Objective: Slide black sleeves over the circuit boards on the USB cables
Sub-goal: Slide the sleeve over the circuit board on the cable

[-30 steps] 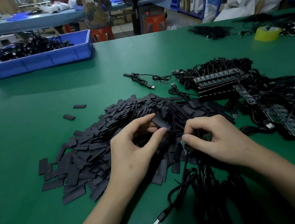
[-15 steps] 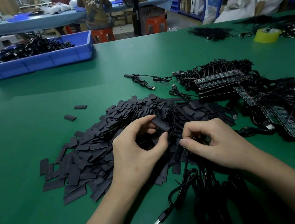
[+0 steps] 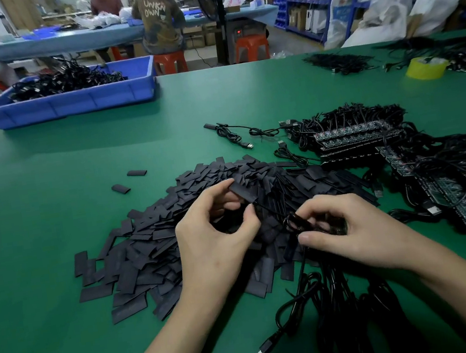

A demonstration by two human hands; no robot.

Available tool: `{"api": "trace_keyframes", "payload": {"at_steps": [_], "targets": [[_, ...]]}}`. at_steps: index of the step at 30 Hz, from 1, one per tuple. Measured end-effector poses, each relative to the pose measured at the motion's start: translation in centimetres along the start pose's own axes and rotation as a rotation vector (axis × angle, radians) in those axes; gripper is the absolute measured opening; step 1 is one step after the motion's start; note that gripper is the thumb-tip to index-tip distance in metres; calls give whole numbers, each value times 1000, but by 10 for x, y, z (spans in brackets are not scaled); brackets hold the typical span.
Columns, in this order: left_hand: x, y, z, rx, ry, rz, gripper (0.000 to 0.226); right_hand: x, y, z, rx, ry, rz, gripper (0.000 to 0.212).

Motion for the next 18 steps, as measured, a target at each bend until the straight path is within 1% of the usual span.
{"api": "trace_keyframes", "payload": {"at_steps": [4, 6, 8, 10, 12, 13, 16, 18], "targets": [[-2, -2, -5, 19, -33, 25, 40, -2, -5, -4, -8, 33, 50, 4], [-6, -3, -9, 38, -50, 18, 51, -6, -17, -10, 8, 38, 88, 11], [-7, -2, -12, 38, -64, -1, 72, -19, -36, -13, 32, 70, 142, 15], [-7, 1, -13, -14, -52, -26, 80, -45, -59, -9, 163, 122, 218, 13], [-5, 5, -10, -85, -16, -62, 78, -83, -79, -5, 331, 161, 284, 15], [-4, 7, -8, -126, 6, -85, 75, -106, -85, -3, 377, 179, 292, 20], [0, 14, -3, -277, 71, -160, 66, -176, -96, 9, 470, 251, 264, 29], [2, 16, -3, -335, 90, -196, 61, -218, -99, 15, 480, 284, 244, 32]]}}
Point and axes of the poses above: each hand's wrist, its own x-axis away from the middle knuckle, its own y-axis out of the palm, z = x × y, the point moved 4 cm from there along -x, towards the middle knuckle, and after that the axes turned 15 degrees about -z, right-handed, at the moved point
